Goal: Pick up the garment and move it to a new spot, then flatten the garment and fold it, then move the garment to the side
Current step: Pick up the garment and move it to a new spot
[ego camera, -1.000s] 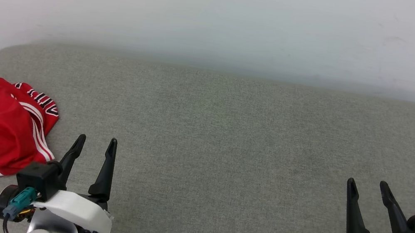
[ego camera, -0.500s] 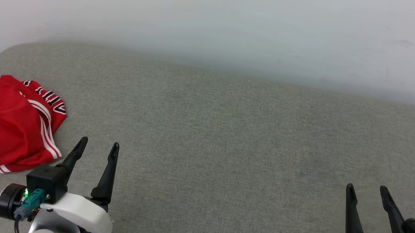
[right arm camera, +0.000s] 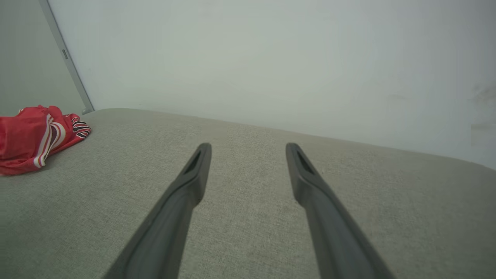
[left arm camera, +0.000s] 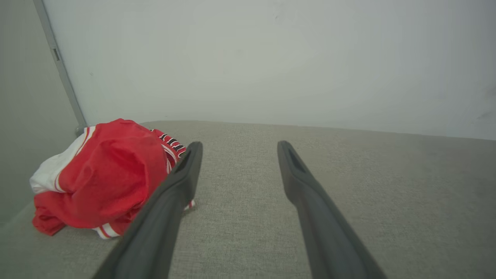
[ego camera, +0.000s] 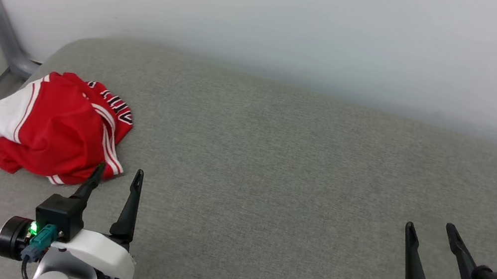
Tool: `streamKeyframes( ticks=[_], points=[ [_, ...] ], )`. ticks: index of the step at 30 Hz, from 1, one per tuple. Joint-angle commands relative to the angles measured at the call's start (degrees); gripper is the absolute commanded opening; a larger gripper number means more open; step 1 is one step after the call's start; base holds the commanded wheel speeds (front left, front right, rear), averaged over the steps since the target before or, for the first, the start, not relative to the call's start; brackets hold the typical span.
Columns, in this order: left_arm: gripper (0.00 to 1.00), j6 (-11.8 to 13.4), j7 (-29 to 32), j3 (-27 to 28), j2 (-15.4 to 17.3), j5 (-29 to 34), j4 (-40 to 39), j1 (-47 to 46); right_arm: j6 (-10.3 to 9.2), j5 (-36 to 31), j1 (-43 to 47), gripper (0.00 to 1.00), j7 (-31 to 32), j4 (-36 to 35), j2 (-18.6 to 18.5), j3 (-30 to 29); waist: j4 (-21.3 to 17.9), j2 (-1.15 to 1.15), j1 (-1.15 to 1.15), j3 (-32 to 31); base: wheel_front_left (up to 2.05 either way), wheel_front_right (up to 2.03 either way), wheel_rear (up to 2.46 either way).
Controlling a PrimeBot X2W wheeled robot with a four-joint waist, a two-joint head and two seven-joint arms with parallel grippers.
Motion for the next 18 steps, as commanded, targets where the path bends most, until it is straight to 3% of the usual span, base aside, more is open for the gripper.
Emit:
streamKeyframes(
  ticks=[1, 18],
  points=[
    [1.0, 0.1, -0.3, 0.6, -0.1, -0.3, 0.2, -0.7, -0.02, 0.5, 0.0, 1.0, -0.4, 0.0, 0.1, 0.4, 2.5, 0.0, 0.0, 0.2, 0.0, 0.0, 0.0],
    [1.0, -0.4, -0.2, 3.9, -0.6, -3.1, 1.4, -0.8, -0.02, 0.8, -1.1, 1.0, -1.0, -1.0, 0.1, 4.8, 13.9, 0.0, 0.0, 0.8, 0.0, 0.0, 0.0]
  ],
)
